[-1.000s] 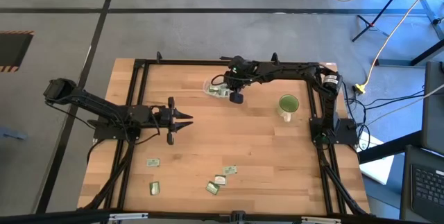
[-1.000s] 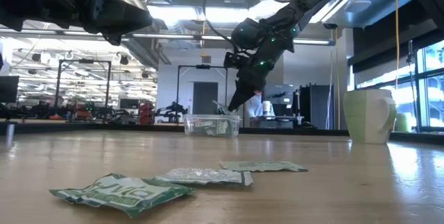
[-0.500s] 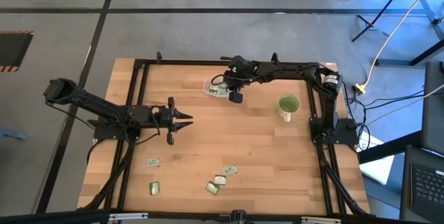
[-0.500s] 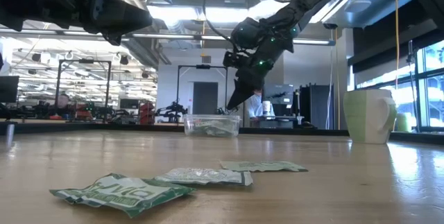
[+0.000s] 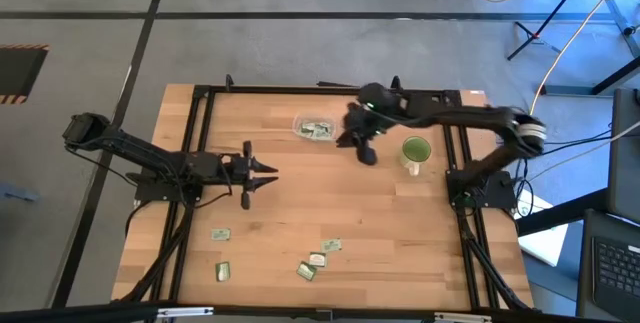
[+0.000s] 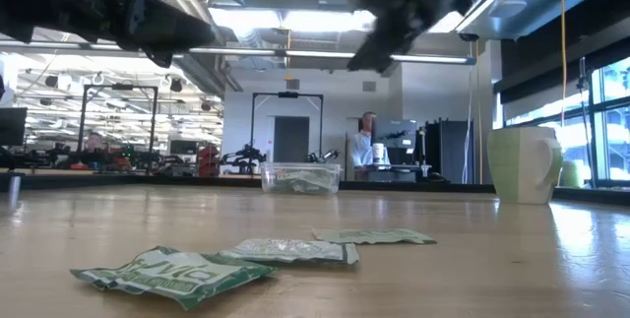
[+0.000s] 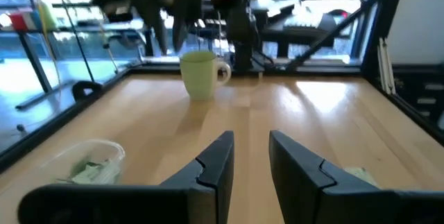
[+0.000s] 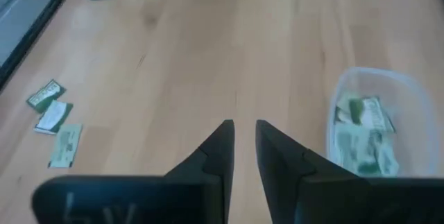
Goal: Pick and place items into bin
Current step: Put the left green stevia packet into the bin
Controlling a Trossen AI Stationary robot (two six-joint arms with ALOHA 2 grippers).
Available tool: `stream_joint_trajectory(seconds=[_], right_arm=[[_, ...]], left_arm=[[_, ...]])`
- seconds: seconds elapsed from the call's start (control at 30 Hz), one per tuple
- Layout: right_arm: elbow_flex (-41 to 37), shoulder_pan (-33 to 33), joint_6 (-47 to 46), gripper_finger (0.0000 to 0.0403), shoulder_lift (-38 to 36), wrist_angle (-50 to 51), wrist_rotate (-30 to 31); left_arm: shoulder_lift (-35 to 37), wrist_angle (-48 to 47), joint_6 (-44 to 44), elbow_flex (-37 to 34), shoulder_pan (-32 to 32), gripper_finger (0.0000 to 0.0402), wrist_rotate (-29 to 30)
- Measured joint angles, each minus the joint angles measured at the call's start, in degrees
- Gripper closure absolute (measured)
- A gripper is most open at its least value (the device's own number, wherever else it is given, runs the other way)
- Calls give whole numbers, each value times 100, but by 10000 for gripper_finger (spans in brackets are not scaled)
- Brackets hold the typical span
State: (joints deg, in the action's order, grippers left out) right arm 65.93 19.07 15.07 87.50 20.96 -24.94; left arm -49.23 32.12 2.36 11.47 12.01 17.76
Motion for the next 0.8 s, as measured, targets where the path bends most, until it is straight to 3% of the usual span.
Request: stream_joint_trajectory(seconds=[0.07, 0.23, 0.43, 0.57, 0.8], right_arm=[[-566, -147, -282, 338, -569, -347, 354], [-1576, -469, -883, 338, -1976, -971, 969], [-1938, -658, -1341, 338, -2879, -1129, 1137], [-1947, -668, -1329, 338, -3098, -847, 1137], [-1947, -662, -1334, 338, -3103, -751, 1146]], left_arm=[[3, -572, 137, 205, 0, 315, -96], [-63, -3144, 692, 1212, 37, 315, -158], [-159, -5329, 1436, 2238, 388, 316, -317], [-347, -6135, 2192, 2527, 887, 316, -539], [-1024, -6521, 3466, 2550, 1932, 316, -802]])
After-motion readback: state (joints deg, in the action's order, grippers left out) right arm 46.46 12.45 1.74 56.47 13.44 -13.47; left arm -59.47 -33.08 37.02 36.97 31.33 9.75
